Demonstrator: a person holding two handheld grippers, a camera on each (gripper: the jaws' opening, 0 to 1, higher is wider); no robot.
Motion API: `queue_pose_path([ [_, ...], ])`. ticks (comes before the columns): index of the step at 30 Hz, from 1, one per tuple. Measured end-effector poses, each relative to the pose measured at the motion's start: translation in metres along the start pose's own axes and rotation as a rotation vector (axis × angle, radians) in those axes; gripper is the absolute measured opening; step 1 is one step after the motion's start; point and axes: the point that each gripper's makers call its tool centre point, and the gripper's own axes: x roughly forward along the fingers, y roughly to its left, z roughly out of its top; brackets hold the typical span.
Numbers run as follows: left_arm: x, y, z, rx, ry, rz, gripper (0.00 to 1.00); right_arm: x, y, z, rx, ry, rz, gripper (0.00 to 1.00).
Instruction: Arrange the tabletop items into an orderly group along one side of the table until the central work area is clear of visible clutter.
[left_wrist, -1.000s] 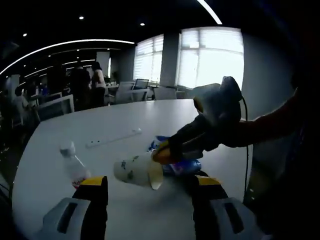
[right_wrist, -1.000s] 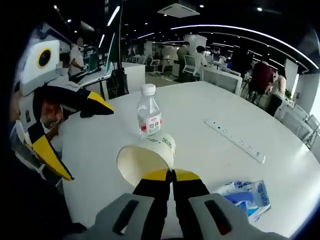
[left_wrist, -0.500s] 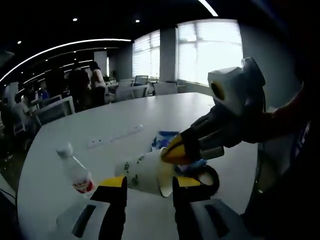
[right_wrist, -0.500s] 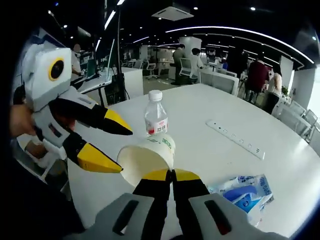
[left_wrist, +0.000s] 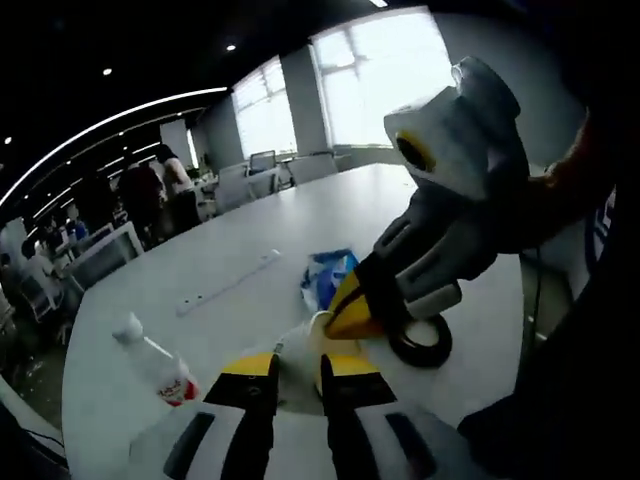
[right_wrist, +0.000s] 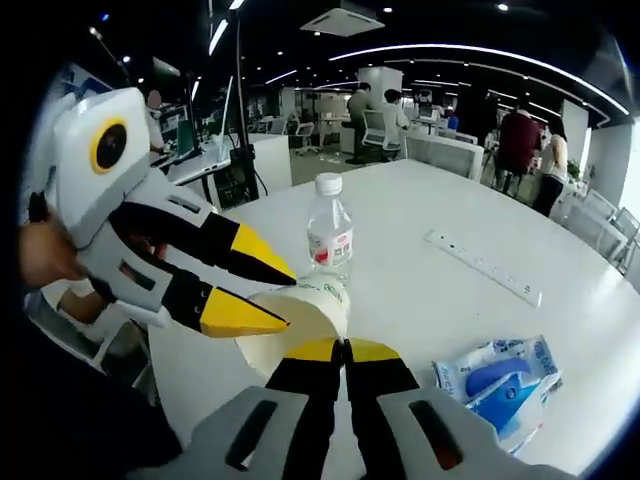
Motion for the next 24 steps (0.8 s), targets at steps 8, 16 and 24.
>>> queue_pose_path([
  [8,0.000,0.001,-0.007,-0.017,0.040,-0.018,0.05,-0.004,0.002,0.000,-0.003,-0.013,0.005,0.00],
  [16,-0.001,0.005,-0.019,-0.163,0.144,-0.047,0.01,-0.013,0.013,0.016,-0.039,-0.126,0.043,0.08],
  [24,0.000,0.019,-0.037,-0.205,0.229,-0.053,0.00,-0.028,0.020,0.025,-0.094,-0.214,0.073,0.37],
])
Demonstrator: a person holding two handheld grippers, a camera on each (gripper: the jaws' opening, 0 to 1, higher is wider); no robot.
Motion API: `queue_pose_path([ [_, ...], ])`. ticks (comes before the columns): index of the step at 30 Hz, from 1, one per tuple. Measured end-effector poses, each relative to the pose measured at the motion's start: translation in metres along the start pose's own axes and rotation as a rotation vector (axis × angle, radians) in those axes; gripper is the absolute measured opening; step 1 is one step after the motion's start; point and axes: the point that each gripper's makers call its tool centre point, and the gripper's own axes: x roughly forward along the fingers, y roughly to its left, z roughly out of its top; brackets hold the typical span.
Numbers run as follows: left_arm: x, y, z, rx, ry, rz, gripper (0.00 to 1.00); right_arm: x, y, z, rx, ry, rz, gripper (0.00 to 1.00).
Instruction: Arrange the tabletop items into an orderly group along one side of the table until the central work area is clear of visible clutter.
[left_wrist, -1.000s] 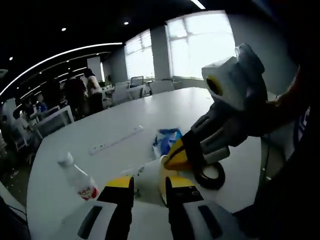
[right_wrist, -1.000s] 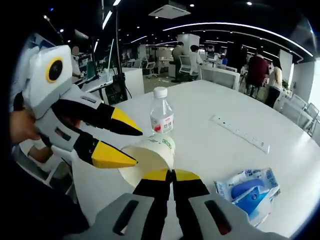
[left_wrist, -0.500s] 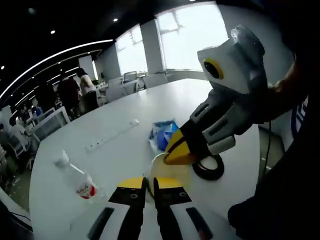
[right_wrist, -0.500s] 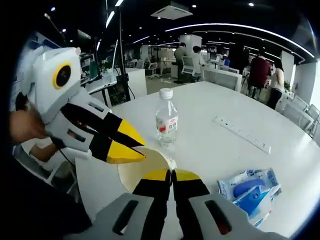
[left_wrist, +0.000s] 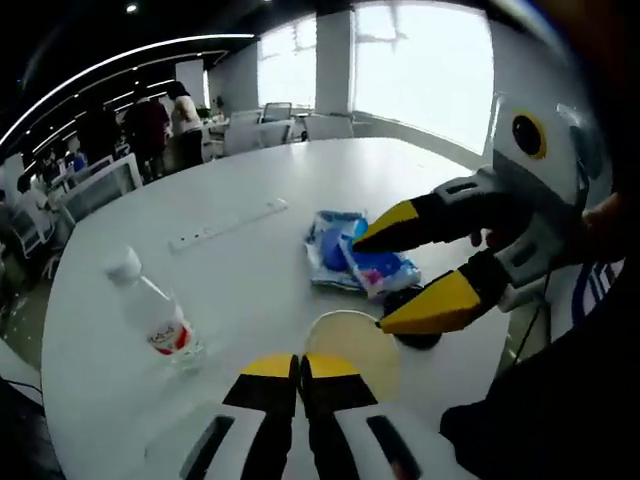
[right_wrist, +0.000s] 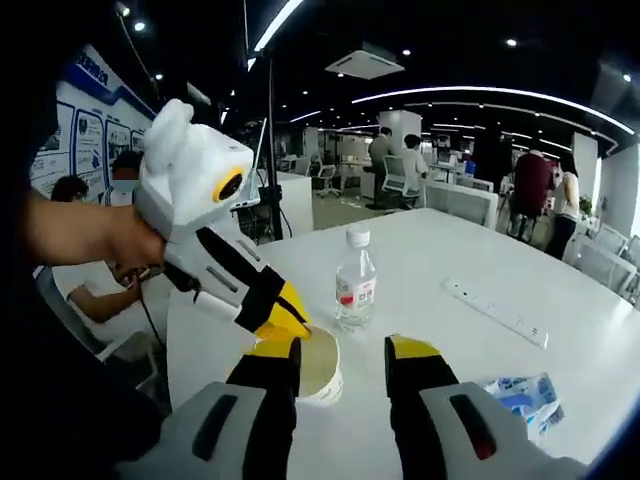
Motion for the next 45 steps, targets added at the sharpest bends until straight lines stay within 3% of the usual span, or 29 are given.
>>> queue_pose_path([
  [5,0.000,-0.002,-0.005,-0.095,0.052,-0.035,0.00,0.001,0.009,-0.006,-0.003,0.006,0.042,0.52],
  [11,-0.004,-0.008,-0.001,-0.172,0.092,-0.084,0.00,0.002,0.023,-0.009,-0.012,0.000,0.088,0.63],
  [18,-0.006,-0.015,0.000,-0.199,0.149,-0.122,0.00,0.007,0.039,-0.015,-0.095,0.019,0.128,0.69],
  [28,-0.011,-0.033,0.007,-0.247,0.157,-0.192,0.00,0.012,0.043,-0.019,-0.085,0.012,0.130,0.69],
  [33,-0.013,-0.034,0.010,-0.241,0.155,-0.197,0.01,0.013,0.043,-0.020,-0.105,0.015,0.113,0.55],
  [45,-0.009,-0.034,0.016,-0.208,0.148,-0.199,0.01,0.010,0.035,-0.018,-0.086,0.007,0.088,0.48],
])
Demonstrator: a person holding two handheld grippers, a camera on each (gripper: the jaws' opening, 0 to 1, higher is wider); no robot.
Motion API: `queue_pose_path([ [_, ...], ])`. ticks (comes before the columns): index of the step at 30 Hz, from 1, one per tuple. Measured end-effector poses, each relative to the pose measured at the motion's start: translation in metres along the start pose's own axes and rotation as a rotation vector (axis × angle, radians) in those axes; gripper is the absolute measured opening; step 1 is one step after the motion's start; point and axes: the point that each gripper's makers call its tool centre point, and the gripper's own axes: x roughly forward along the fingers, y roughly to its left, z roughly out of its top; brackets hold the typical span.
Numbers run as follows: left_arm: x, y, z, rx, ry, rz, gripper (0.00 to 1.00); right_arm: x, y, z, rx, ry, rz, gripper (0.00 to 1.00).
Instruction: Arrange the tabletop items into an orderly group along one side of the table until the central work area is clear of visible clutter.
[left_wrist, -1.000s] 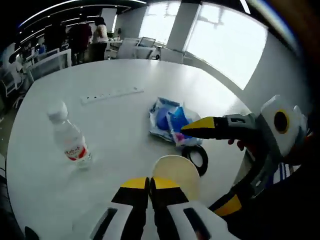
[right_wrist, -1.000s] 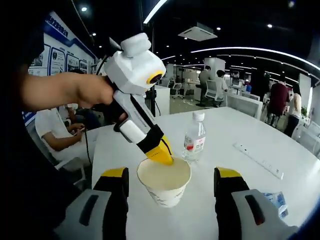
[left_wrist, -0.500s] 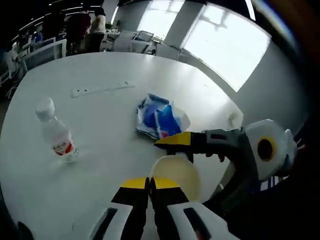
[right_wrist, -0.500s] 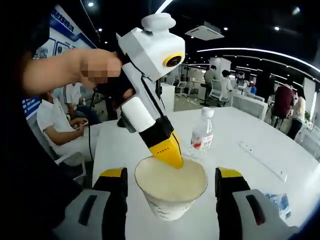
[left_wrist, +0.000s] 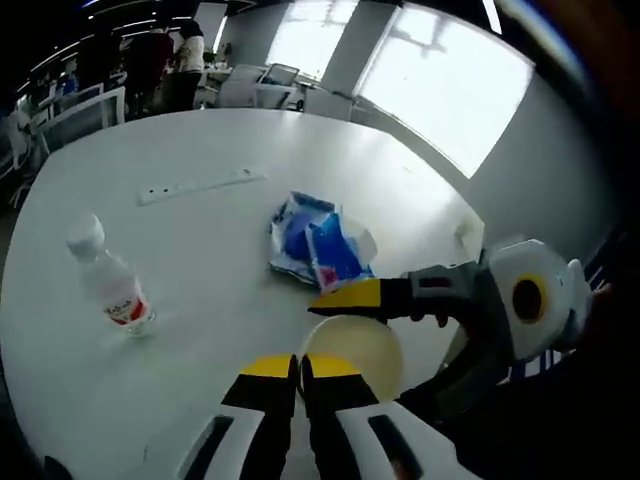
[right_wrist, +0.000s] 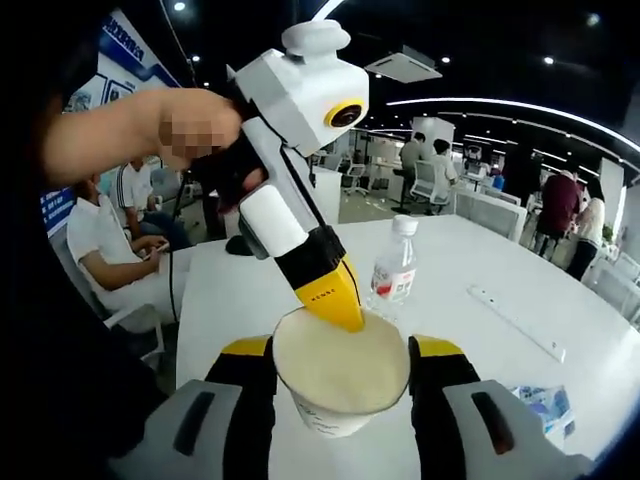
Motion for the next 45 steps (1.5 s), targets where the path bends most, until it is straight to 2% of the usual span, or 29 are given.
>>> queue_pose_path([
  [4,0.001,-0.002,-0.001,-0.006,0.023,-0.016,0.01,0.001,-0.001,-0.005,0.013,0.012,0.001,0.53],
  [7,0.001,-0.001,-0.001,-0.005,0.025,-0.010,0.01,0.001,-0.003,-0.004,0.012,0.007,-0.002,0.51],
  [16,0.001,0.005,0.012,0.033,-0.020,0.000,0.02,0.000,-0.011,0.001,0.021,-0.013,-0.026,0.45],
  [21,0.000,0.005,0.018,0.078,-0.051,0.002,0.10,-0.003,-0.020,0.001,0.043,-0.019,-0.052,0.45],
  [25,-0.002,0.005,0.024,0.118,-0.096,0.006,0.22,-0.005,-0.027,-0.002,0.052,-0.015,-0.066,0.45],
  [27,-0.005,0.003,0.031,0.141,-0.147,0.000,0.26,-0.005,-0.030,-0.003,0.054,-0.013,-0.073,0.45],
  [29,-0.007,0.005,0.029,0.111,-0.147,0.009,0.28,-0.004,-0.033,-0.004,0.057,-0.011,-0.075,0.45],
  [31,-0.010,0.004,0.026,0.114,-0.146,0.008,0.29,-0.004,-0.035,-0.003,0.057,-0.010,-0.079,0.45],
  [37,-0.019,0.010,0.026,0.100,-0.218,0.035,0.40,0.000,-0.043,0.002,0.052,-0.013,-0.084,0.45],
  [40,-0.024,0.012,0.027,0.105,-0.265,0.055,0.46,0.003,-0.049,0.004,0.052,-0.014,-0.087,0.45],
  [42,-0.031,0.016,0.031,0.108,-0.329,0.077,0.50,0.006,-0.053,0.007,0.052,-0.017,-0.089,0.45],
  [45,-0.038,0.015,0.031,0.105,-0.383,0.087,0.53,0.009,-0.059,0.008,0.052,-0.017,-0.093,0.45],
])
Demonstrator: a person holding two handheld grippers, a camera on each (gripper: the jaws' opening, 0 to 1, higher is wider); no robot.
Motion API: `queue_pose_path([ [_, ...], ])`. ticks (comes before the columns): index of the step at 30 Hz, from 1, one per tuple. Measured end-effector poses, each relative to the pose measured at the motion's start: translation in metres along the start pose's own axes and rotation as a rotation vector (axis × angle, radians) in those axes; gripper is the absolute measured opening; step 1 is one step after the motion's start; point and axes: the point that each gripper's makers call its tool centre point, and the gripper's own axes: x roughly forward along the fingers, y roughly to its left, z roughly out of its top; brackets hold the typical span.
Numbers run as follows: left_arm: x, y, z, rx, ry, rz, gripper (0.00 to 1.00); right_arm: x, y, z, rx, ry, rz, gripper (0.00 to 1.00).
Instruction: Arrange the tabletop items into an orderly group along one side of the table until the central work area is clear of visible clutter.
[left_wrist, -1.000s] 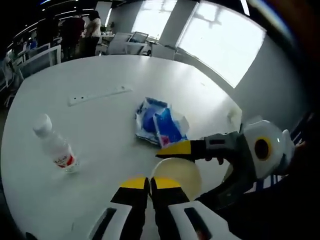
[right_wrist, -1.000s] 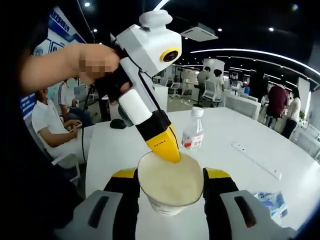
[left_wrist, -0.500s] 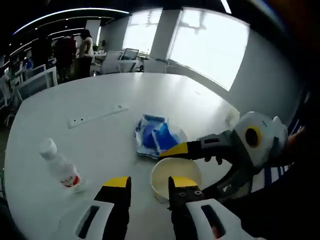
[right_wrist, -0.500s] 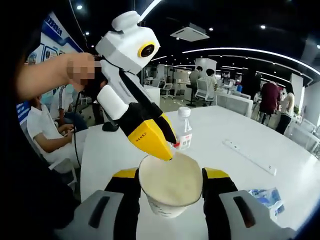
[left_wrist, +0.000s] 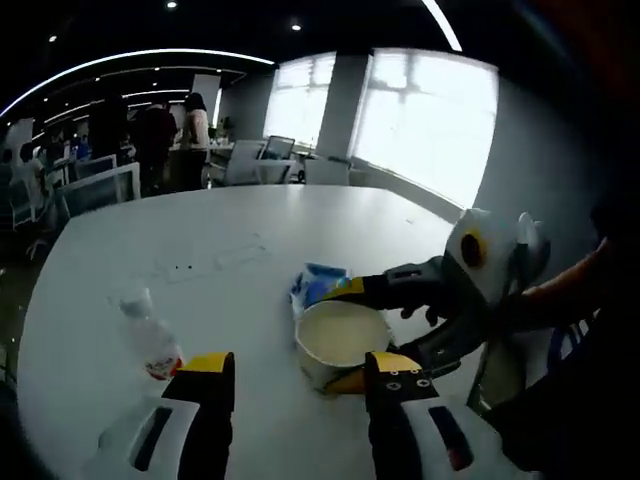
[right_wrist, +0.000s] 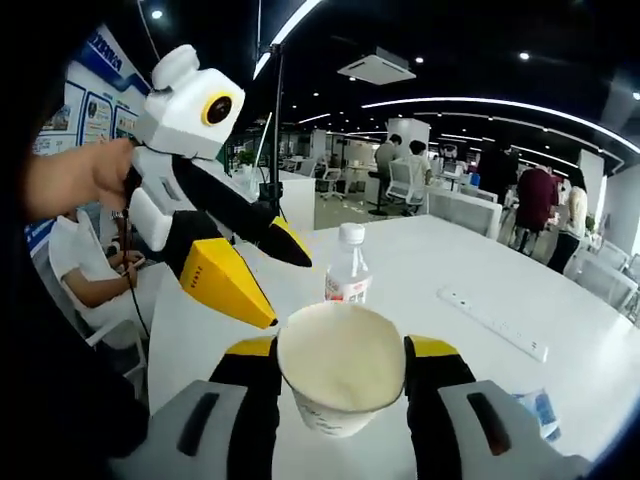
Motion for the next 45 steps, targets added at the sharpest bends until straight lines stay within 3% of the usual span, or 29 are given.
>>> queue_pose_path([
  [4,-0.008,0.002,-0.003,-0.004,-0.023,0.028,0.67,0.008,-0.007,0.000,-0.009,0.003,-0.006,0.45],
  [22,-0.022,-0.004,-0.020,0.016,-0.064,0.016,0.97,0.062,-0.039,0.006,0.038,0.009,-0.053,0.45],
  [33,-0.023,-0.012,-0.023,0.046,-0.045,-0.017,0.99,0.098,-0.051,-0.004,0.115,0.025,-0.083,0.45],
  [45,-0.029,-0.007,-0.026,0.052,-0.047,-0.027,0.97,0.123,-0.052,-0.019,0.101,0.055,-0.098,0.45],
])
